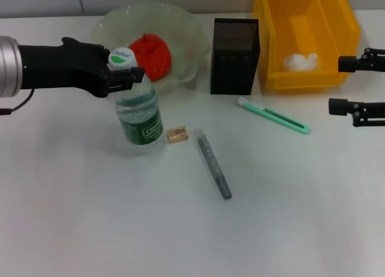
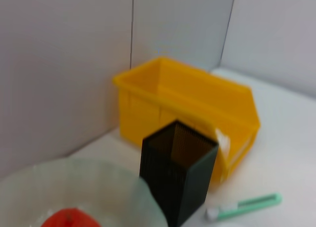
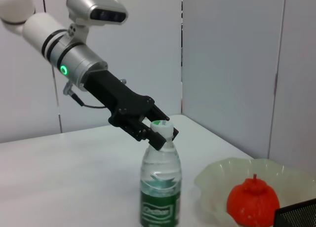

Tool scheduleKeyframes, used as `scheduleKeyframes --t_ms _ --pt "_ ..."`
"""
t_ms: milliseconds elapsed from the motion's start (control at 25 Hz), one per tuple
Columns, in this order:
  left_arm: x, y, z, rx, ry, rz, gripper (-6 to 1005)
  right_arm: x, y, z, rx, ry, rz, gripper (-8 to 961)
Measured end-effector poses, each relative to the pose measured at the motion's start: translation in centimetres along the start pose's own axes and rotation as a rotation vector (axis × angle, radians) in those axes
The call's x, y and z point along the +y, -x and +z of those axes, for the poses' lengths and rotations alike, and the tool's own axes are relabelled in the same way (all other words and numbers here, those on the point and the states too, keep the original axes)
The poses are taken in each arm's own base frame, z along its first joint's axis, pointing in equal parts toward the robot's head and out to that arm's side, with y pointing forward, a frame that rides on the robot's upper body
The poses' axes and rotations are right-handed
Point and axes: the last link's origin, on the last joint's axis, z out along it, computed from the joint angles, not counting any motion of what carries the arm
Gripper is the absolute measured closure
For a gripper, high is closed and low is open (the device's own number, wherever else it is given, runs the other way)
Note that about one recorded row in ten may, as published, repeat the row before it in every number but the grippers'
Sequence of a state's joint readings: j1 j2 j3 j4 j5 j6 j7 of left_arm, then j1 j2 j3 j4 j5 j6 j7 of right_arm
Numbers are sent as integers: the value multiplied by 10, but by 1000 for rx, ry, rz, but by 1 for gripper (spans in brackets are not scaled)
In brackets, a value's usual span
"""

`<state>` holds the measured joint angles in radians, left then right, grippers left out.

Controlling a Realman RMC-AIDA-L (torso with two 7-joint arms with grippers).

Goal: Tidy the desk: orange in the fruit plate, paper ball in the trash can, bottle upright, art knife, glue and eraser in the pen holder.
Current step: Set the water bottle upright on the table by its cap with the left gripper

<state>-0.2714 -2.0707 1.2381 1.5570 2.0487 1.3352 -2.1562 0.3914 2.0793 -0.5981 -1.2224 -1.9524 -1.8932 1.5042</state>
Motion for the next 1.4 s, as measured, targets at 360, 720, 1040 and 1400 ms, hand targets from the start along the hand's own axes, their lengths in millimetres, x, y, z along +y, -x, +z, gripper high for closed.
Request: scheduleKeyframes --t_ms 360,720,1040,1400 --pt "-12 17 -11 203 -11 -38 553 -1 1 2 -2 -3 1 238" --pt "-35 45 -14 294 -69 -70 550 0 -1 1 0 -7 15 244" --pt "-39 56 -8 302 -80 -67 548 -1 -1 3 -4 -1 20 248" --pt "-38 64 -4 306 -61 -65 545 -1 -2 3 -2 0 22 254"
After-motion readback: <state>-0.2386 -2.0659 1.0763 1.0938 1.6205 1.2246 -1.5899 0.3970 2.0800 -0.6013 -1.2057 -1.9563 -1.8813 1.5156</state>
